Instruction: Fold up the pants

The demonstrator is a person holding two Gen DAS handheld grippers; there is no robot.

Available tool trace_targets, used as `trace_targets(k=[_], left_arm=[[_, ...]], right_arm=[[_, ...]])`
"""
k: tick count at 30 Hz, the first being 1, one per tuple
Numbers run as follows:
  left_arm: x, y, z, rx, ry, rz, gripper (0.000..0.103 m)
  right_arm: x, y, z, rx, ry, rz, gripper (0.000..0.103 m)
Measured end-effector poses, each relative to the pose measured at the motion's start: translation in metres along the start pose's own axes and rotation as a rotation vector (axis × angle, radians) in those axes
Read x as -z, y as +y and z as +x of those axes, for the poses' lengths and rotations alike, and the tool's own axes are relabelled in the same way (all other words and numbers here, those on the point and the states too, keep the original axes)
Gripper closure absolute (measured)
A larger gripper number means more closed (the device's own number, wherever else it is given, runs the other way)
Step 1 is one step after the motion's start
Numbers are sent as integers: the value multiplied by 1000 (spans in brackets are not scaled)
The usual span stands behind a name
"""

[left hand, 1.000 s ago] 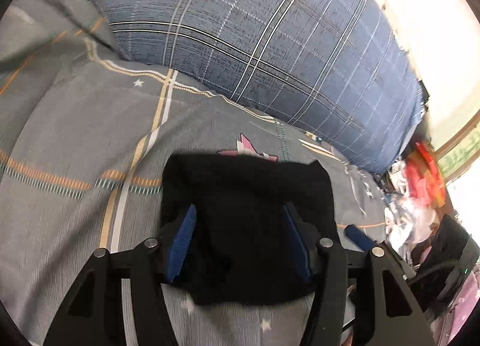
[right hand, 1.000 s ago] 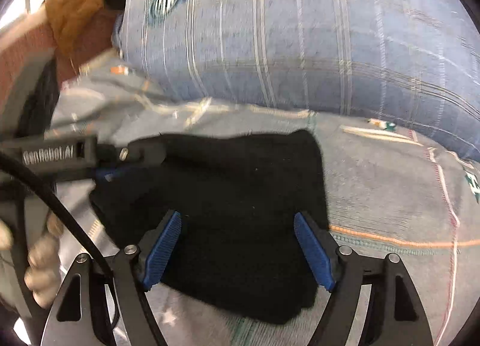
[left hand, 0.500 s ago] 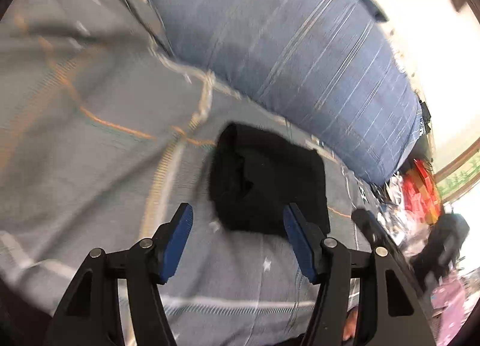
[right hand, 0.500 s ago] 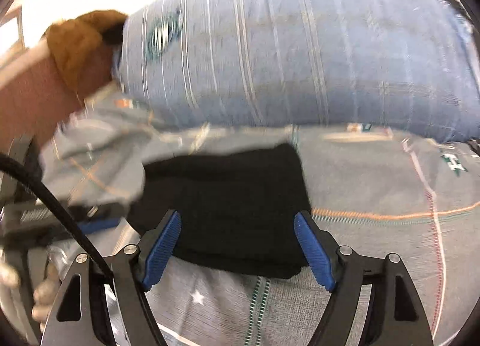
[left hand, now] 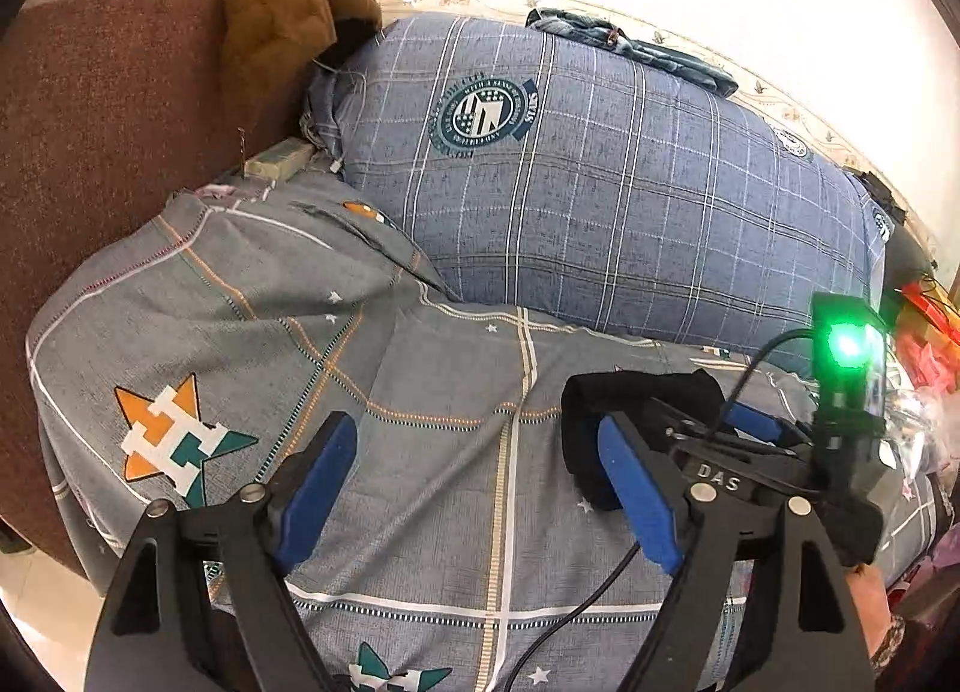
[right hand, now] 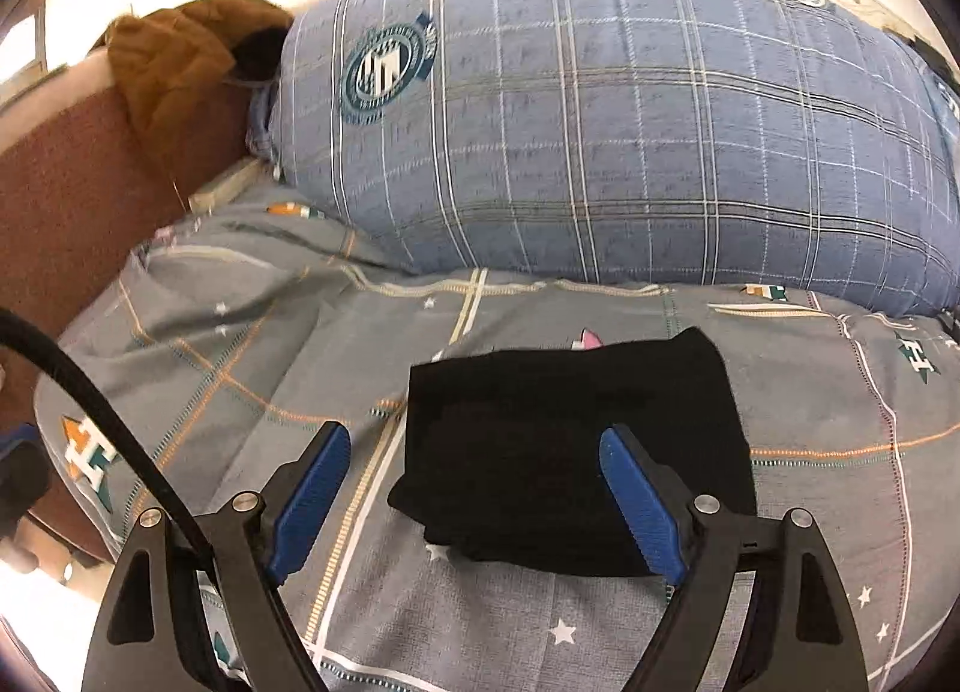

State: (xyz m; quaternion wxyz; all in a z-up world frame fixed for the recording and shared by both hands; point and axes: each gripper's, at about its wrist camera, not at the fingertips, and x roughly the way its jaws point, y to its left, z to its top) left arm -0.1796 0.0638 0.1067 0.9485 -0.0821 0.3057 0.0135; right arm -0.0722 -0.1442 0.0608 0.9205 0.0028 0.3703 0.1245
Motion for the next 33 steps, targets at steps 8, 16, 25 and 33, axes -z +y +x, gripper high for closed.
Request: trace_targets(k=[8, 16, 25, 33], left_arm=[[8, 11, 32, 40, 111, -65, 21], [14, 2, 67, 54, 209, -134, 21], [15, -17, 104, 49, 307, -182, 21], [34, -10, 160, 196, 405, -338, 21]], right_arm=[[7, -2, 16, 23, 59, -46, 14], [15, -53, 16, 45, 67, 3, 14], [30, -133, 8, 56, 72, 97, 14], [35, -171, 3, -76, 56, 164, 14]])
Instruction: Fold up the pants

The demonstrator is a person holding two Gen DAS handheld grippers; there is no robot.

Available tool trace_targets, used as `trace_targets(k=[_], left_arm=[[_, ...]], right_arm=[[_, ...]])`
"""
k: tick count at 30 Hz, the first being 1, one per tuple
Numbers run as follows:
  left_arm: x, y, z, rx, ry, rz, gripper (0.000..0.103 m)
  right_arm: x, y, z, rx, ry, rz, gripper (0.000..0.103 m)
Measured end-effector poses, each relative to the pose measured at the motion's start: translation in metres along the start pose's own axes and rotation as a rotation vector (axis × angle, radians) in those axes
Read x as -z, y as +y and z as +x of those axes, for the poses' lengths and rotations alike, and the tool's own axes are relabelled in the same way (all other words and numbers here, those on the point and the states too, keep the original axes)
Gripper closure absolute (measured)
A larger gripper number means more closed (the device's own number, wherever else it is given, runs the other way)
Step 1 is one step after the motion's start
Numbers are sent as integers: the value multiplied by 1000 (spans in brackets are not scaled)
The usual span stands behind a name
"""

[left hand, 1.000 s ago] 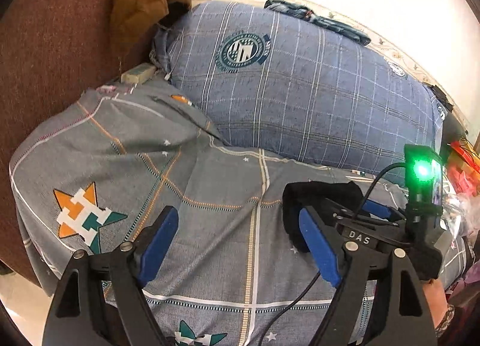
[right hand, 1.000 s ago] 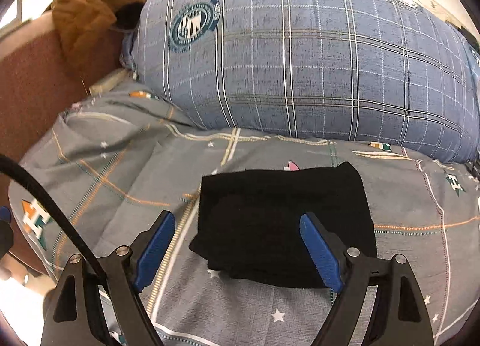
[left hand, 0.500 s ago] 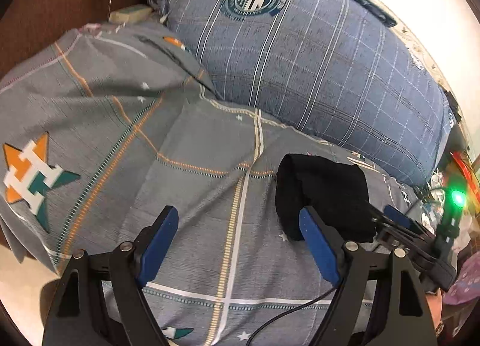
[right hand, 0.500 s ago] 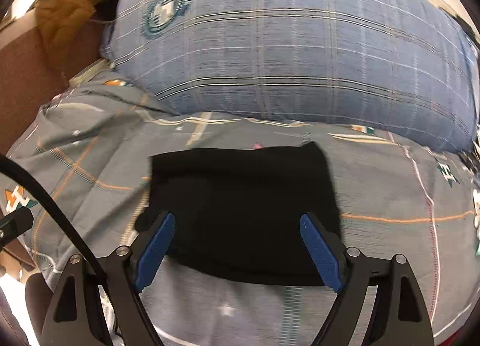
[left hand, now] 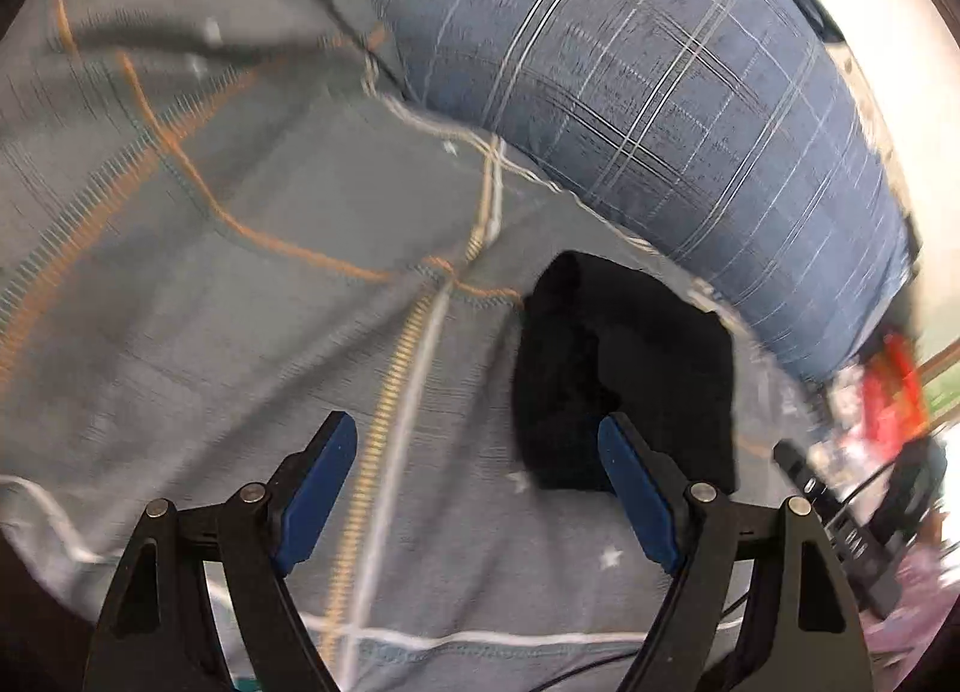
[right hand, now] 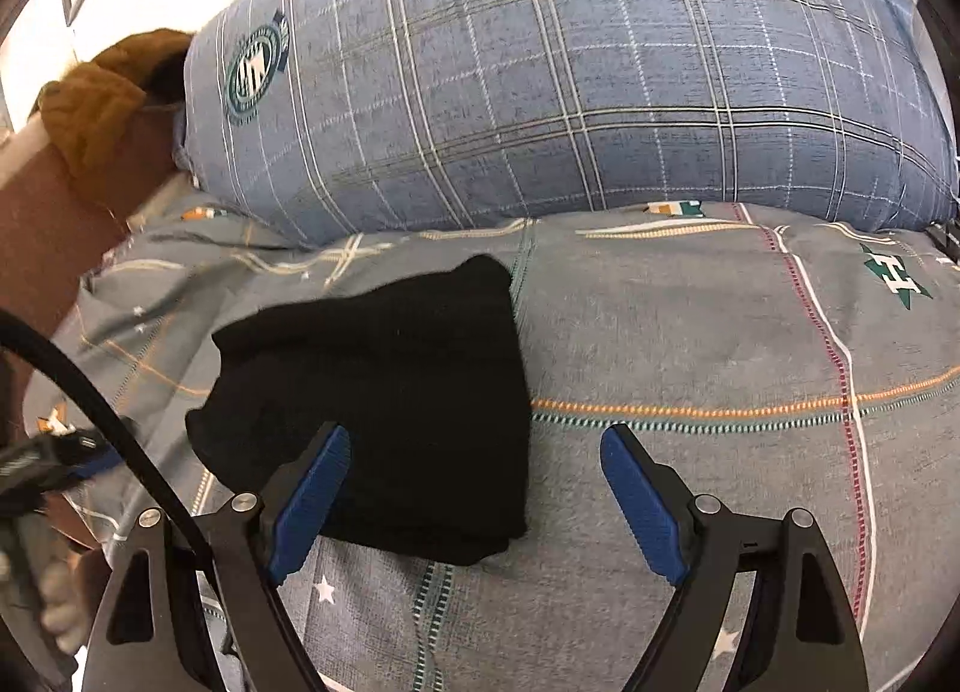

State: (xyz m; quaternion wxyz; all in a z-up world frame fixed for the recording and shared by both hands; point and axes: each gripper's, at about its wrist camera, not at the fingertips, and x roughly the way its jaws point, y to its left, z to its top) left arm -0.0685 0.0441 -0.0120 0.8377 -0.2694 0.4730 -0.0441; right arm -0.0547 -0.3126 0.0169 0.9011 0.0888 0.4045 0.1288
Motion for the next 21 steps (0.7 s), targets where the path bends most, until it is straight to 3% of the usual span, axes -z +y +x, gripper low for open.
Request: trace_targets(k=[8, 13, 21], left_arm=[[-16, -17, 45, 171, 79, -19, 21], [-28, -18, 67, 137, 103, 27, 21], [-32, -33, 97, 187, 184, 101, 21]], right_arm=[[-13, -37, 19, -98, 82, 91, 14], [-26, -35, 59, -164, 151, 118, 14], [-32, -16, 108, -222, 203, 93, 13]])
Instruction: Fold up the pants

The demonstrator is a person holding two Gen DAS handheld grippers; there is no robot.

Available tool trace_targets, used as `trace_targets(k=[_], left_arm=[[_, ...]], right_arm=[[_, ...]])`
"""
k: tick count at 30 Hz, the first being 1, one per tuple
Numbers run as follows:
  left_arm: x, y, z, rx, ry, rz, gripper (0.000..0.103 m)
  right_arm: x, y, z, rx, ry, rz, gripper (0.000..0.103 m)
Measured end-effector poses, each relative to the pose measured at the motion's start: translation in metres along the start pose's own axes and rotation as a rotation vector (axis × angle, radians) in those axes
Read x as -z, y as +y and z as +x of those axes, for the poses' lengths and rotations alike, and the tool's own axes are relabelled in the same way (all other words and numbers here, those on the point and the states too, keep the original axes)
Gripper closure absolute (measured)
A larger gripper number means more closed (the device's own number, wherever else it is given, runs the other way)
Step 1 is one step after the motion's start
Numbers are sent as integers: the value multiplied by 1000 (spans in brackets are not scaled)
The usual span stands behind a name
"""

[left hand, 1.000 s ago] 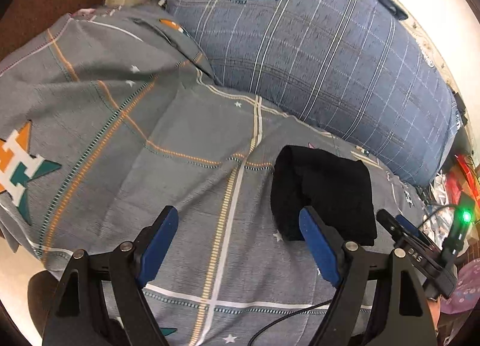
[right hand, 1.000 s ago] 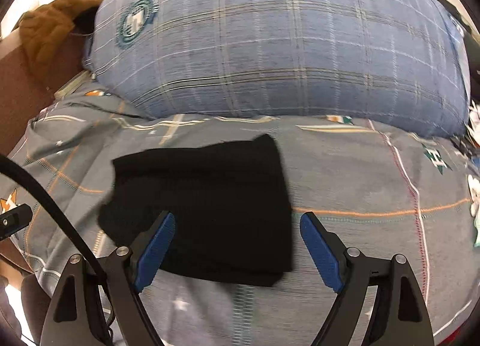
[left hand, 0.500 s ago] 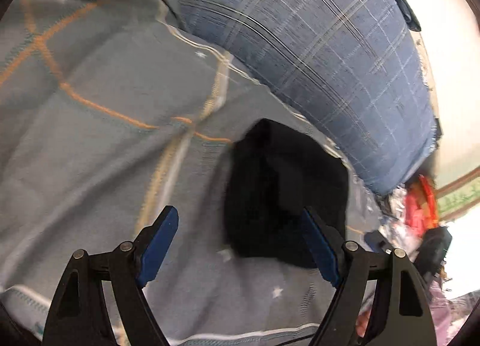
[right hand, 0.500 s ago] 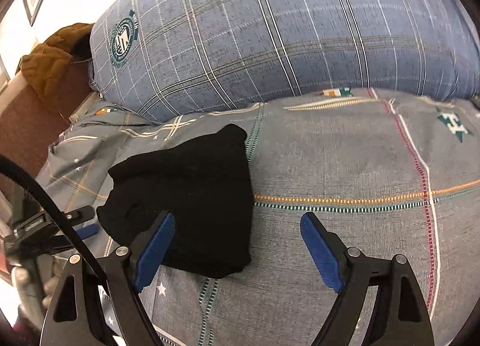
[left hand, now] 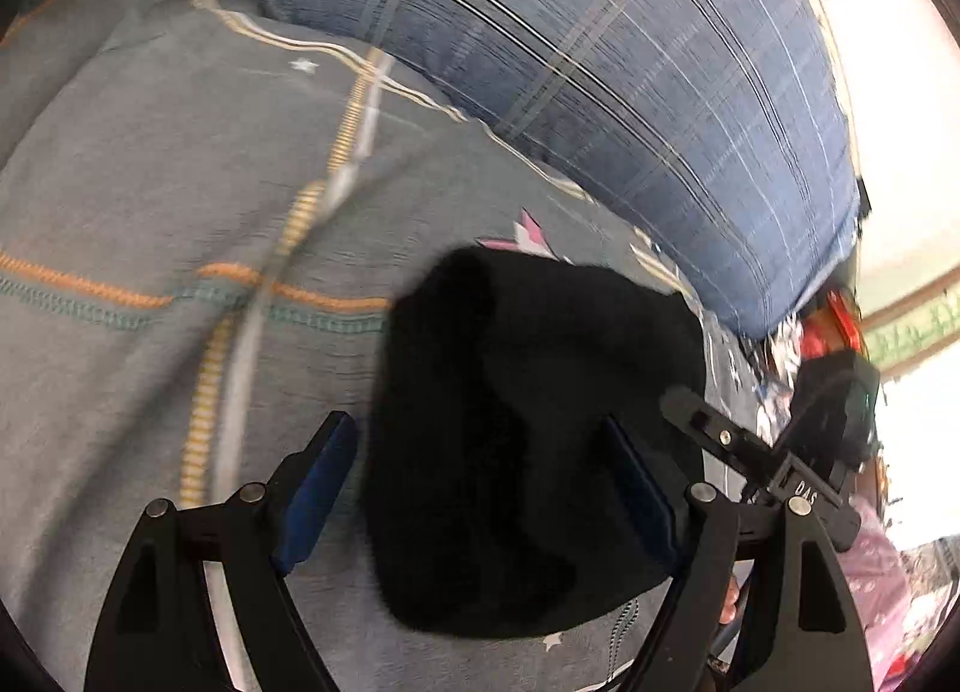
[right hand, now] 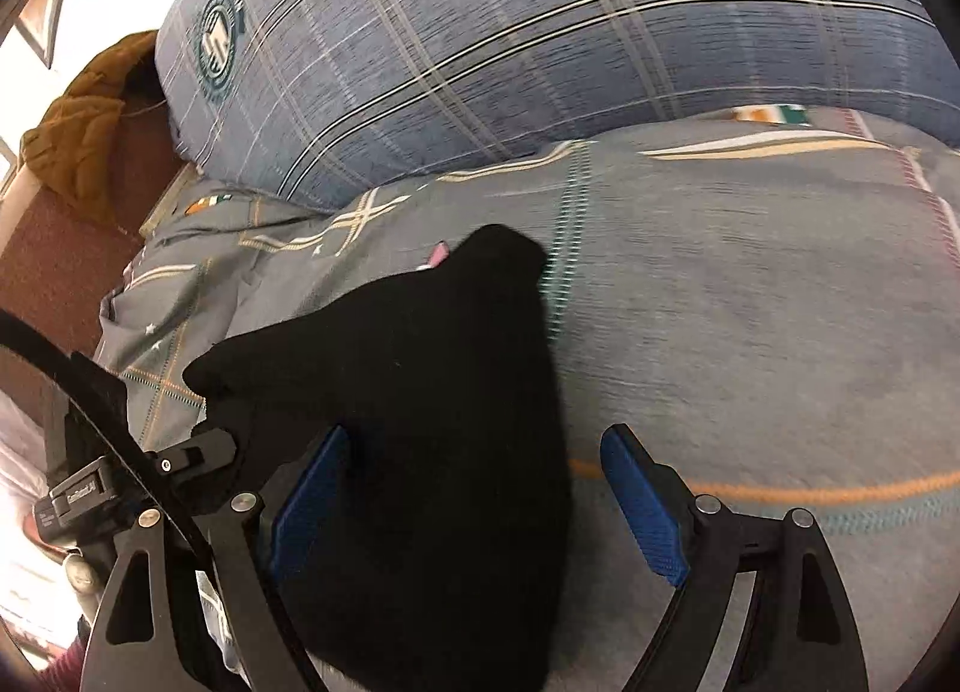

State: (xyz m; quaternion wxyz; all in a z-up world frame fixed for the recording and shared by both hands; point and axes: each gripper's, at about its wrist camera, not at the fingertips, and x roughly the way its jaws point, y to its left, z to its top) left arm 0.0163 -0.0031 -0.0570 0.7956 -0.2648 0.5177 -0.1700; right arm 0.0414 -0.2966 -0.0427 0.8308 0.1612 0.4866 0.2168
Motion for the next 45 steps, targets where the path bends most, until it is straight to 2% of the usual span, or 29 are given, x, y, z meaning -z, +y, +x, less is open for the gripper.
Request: trace_targets(k=[3, 6, 8, 11, 12, 13, 23, 28, 31, 35, 39, 45], left_arm=[[5, -19, 10, 4, 30, 57, 21], [14, -38, 17, -100, 24, 154, 20], [17, -47, 14, -144, 22, 194, 30], [15, -50, -2, -128, 4, 186, 41], [14, -50, -5, -119, 2, 181, 42], [13, -51, -10, -100, -2, 173, 42], [-1, -77, -61, -39, -89, 184, 42], [-18, -78, -84, -23, -127, 182, 42], [-38, -80, -88, -41, -142, 192, 42], [-60, -75, -76, -78, -139, 202, 42], [-81, -54, -45, -86, -102, 157, 42], [-87, -24, 7, -101, -30, 85, 42]], right_arm=[[0, 2, 6, -29, -5, 12, 12], [3, 12, 11, -17, -1, 3, 11], [4, 19, 11, -2, 8, -18, 17], [4, 31, -5, 16, -4, -52, 45], [3, 34, -12, 8, -8, -54, 56], [2, 36, -17, -2, -11, -52, 60], [-14, 77, -75, -75, -129, -93, 65], [-27, 92, -86, -119, -159, -101, 65], [-40, 99, -81, -125, -172, -97, 65], [-60, 96, -63, -125, -167, -73, 65], [-75, 82, -32, -115, -143, -38, 65], [-79, 47, 17, -88, -77, 41, 65]])
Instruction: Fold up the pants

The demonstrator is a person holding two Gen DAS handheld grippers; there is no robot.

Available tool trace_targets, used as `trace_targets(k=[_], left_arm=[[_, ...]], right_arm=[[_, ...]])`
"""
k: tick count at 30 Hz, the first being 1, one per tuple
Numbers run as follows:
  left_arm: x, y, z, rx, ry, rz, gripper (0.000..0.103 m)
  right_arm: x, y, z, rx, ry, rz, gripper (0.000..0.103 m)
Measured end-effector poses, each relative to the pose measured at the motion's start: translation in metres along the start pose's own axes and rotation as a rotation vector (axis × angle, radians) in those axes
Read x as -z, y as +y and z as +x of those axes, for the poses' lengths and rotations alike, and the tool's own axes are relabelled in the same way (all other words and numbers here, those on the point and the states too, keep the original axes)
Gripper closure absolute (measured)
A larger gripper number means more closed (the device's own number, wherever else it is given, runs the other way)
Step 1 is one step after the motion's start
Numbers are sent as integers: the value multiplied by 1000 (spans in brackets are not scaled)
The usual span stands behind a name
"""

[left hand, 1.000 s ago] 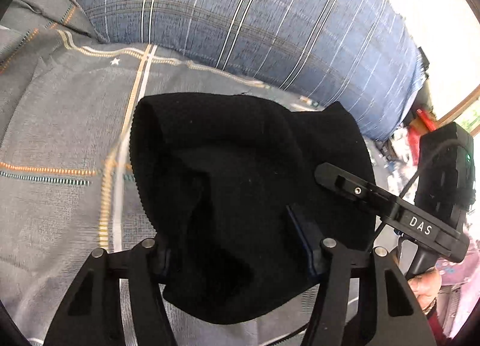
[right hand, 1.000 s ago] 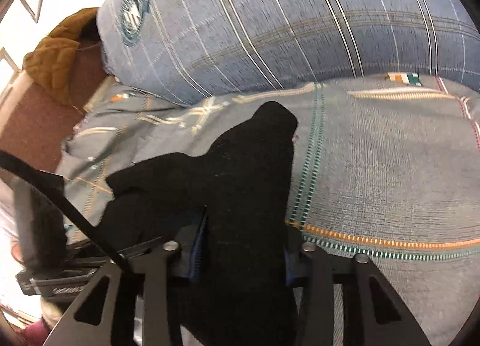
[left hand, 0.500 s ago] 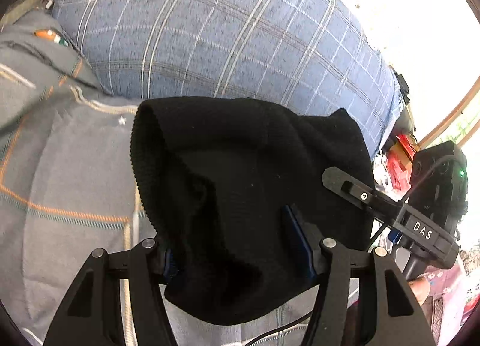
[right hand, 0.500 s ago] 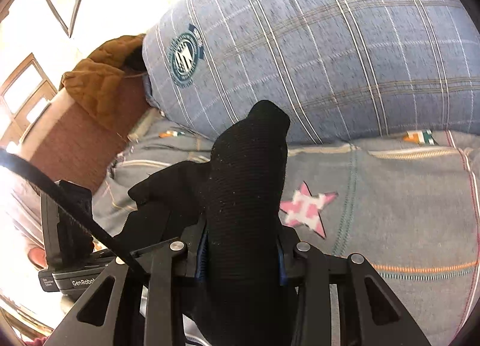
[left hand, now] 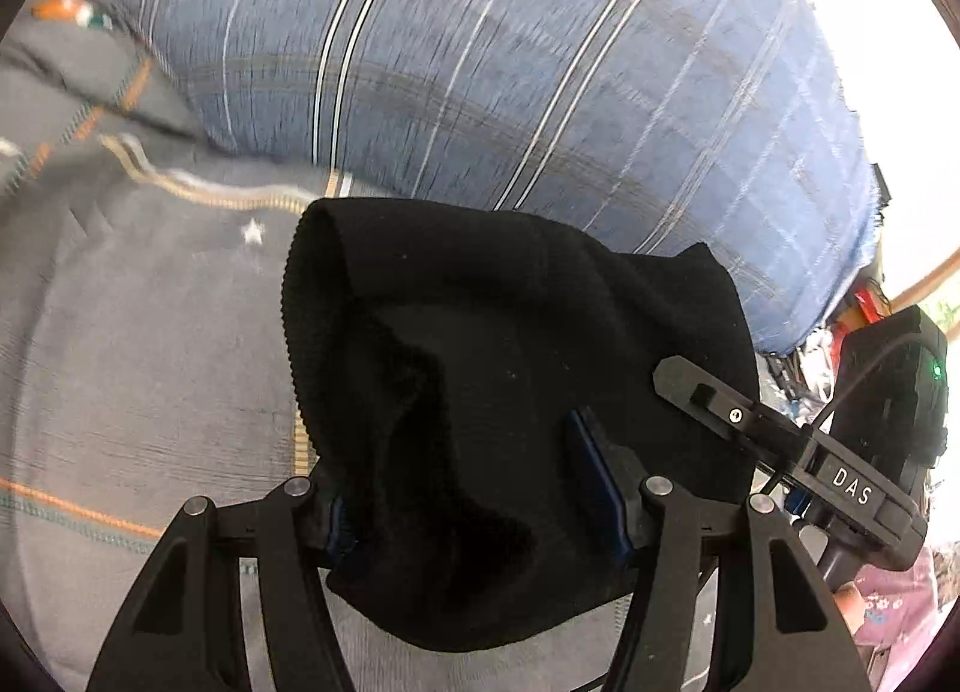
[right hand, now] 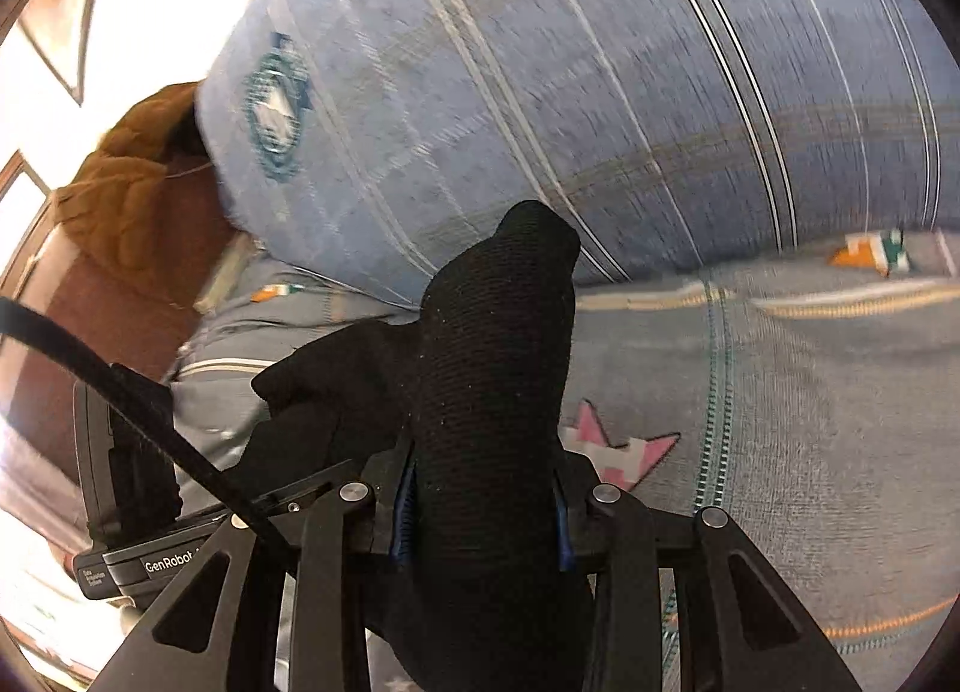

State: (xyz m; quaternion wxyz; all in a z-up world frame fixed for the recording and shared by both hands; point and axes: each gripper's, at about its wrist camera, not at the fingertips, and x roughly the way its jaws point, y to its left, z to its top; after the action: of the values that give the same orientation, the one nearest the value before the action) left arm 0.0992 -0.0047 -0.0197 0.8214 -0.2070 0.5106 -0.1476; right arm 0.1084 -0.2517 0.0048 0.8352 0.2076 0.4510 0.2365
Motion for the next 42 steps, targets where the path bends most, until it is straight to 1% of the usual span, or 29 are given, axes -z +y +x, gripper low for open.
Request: trace_targets(k=[3, 4, 5, 8, 9, 10, 11, 12, 15, 16, 18, 20, 21, 22, 23, 24, 26, 27, 28, 30, 31, 32, 35, 38, 40, 42], left_arm=[[5, 9, 20, -10, 33, -22, 42], [8, 13, 25, -16, 37, -28, 41], [10, 17, 29, -10, 39, -36, 38], [17, 28, 29, 42, 43, -81, 35], [19, 29, 27, 48, 44, -82, 35], [22, 29, 24, 47, 49, -78, 35], [24, 28, 19, 44, 52, -69, 35], [25, 27, 11, 43, 51, -55, 35], [27, 20, -20, 47, 25, 2, 35], [26, 17, -33, 55, 13, 19, 35], [22, 16, -57, 70, -29, 29, 35], [13, 16, -70, 91, -63, -2, 35], [6, 16, -72, 114, -74, -31, 35], [-1, 15, -70, 133, -77, -64, 35], [-8, 13, -66, 139, -79, -83, 35], [-14, 10, -59, 138, -83, -91, 35], [-24, 7, -40, 147, -76, -117, 35], [-27, 9, -28, 162, -62, -139, 35], [-31, 14, -15, 162, -43, -172, 35], [-27, 28, 4, 134, -8, -243, 35], [-25, 33, 9, 137, 1, -264, 35], [-21, 39, 13, 141, 1, -284, 36], [-12, 42, 12, 161, -33, -273, 36], [-7, 39, 8, 146, -38, -242, 36], [-4, 39, 2, 125, -36, -227, 36], [4, 43, -9, 99, -45, -223, 36]], right_arm=[[6, -19, 17, 13, 29, 46, 65], [8, -25, 21, 19, 37, 57, 65], [11, -30, 24, 26, 39, 65, 65], [16, -42, 27, 18, 39, 84, 59], [17, -44, 28, 30, 41, 79, 54], [18, -46, 29, 46, 40, 72, 42], [19, -46, 28, 81, 37, 56, 36], [21, -46, 26, 104, 34, 41, 26], [22, -39, 11, 156, 9, -5, 25], [22, -36, 3, 174, -11, -21, 25], [20, -26, -16, 203, -79, -57, 25], [15, -16, -31, 189, -129, -76, 25], [10, -11, -36, 155, -146, -76, 25], [5, -7, -37, 115, -148, -69, 25], [-2, -4, -34, 46, -135, -52, 25], [-7, -2, -30, -4, -121, -32, 25], [-16, -4, -11, -114, -65, 25, 25], [-18, -6, -1, -118, -45, 41, 25], [-19, -8, 5, -101, -35, 49, 25], [-20, -17, 21, -47, -13, 72, 25], [-19, -22, 24, -19, -10, 77, 26], [-18, -24, 26, -12, -6, 79, 26], [-10, -29, 36, -15, 15, 90, 26], [-6, -29, 38, -1, 4, 80, 26], [-7, -25, 32, -9, -9, 83, 26], [-4, -17, 14, -2, -35, 63, 26]])
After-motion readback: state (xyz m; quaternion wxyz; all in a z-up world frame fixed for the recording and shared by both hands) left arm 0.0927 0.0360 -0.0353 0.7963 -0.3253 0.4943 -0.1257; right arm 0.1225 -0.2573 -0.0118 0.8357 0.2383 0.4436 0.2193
